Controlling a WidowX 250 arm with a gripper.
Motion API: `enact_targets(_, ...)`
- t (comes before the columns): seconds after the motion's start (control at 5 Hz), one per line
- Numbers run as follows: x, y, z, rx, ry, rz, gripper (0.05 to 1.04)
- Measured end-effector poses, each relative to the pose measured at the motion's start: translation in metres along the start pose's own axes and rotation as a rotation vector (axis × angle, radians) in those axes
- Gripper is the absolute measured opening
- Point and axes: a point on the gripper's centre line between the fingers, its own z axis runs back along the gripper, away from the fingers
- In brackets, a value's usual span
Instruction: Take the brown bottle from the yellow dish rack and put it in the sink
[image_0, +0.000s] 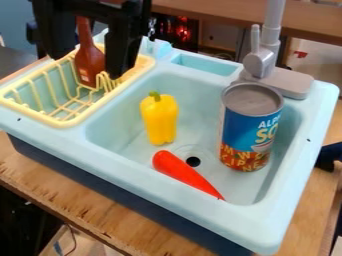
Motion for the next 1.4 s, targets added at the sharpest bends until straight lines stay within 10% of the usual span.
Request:
enact_targets(0.8,0.044,0.080,0.008,0.056,-0.063,0.070,1.001)
enact_targets(1.4,0.119,0.120,-0.030,-0.025,-0.082,0.076,1.001)
